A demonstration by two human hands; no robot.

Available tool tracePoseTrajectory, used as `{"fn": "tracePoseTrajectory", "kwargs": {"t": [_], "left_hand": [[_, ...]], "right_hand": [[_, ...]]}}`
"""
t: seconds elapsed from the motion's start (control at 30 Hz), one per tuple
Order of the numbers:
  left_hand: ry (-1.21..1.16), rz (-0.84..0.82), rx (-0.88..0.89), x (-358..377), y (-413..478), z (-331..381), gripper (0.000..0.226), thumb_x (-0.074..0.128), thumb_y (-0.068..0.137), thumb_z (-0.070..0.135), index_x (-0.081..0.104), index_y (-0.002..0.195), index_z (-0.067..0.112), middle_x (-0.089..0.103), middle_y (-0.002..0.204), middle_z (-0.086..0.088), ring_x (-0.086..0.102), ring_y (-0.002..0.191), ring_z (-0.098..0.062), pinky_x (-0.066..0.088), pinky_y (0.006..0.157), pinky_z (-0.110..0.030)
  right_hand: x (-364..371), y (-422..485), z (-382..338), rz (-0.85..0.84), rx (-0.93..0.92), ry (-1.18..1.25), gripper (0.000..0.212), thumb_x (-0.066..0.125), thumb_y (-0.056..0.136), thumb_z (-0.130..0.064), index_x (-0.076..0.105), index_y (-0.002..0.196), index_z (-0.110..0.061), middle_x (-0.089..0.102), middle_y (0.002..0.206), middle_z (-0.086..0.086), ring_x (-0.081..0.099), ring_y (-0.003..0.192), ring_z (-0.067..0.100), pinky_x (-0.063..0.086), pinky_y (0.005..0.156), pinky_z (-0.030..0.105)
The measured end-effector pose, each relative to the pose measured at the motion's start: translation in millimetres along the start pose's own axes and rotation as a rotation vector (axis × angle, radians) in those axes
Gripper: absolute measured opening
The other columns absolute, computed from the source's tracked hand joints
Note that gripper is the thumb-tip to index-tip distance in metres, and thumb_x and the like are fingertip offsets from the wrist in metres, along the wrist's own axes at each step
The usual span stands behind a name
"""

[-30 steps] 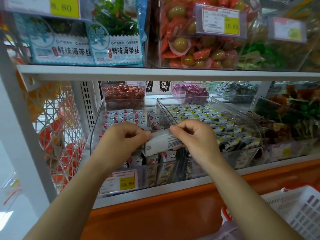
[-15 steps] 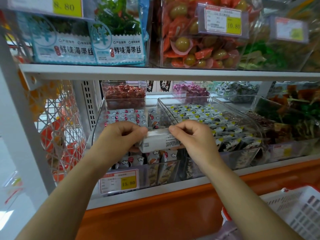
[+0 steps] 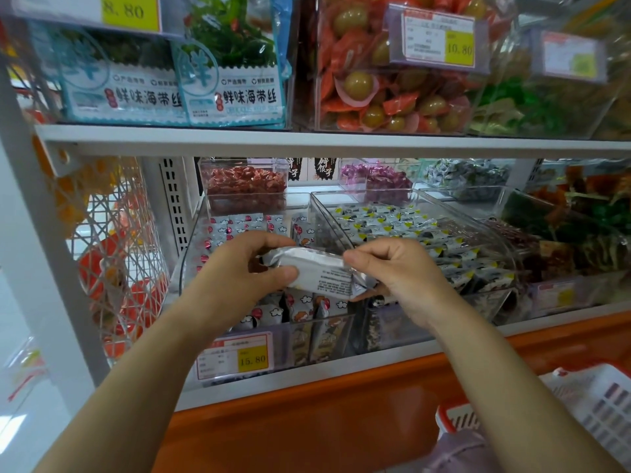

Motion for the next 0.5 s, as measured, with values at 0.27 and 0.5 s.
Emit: {"fn": "tracePoseTrajectory", "kwargs": {"t": [0.27, 0.5], "left_hand": [[0.01, 0.0, 0.005, 0.6, 0.7, -0.2, 0.022, 0.064, 0.085, 0.012, 0.065, 0.1, 0.027, 0.069, 0.093, 0.005, 0.065, 0.077, -0.003, 0.05, 0.061, -0.009], [-0.05, 0.152, -0.034, -5.1, 4.0, -8.7, 0.013, 0.06, 0.088, 0.02, 0.058, 0.092, 0.032, 0.066, 0.094, 0.002, 0.068, 0.071, -0.009, 0.054, 0.059, -0.014]], "right_hand": [[-0.7, 3.6, 14.9, 0.015, 0.138, 0.187, 0.017, 0.068, 0.073, -0.011, 0.074, 0.058, -0.015, 0.071, 0.062, 0.001, 0.068, 0.056, 0.013, 0.052, 0.047, 0.021], [7.5, 1.3, 11.0, -0.085, 0.074, 0.305, 0.032, 0.068, 0.069, -0.03, 0.073, 0.096, -0.013, 0.073, 0.091, 0.005, 0.069, 0.086, 0.018, 0.058, 0.067, 0.027]]}}
Point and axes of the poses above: each hand's wrist, its own y-axis towards the middle knuckle, its own x-axis out of the palm, z = x × y, the point moved 6 cm from there along y, towards the middle knuckle
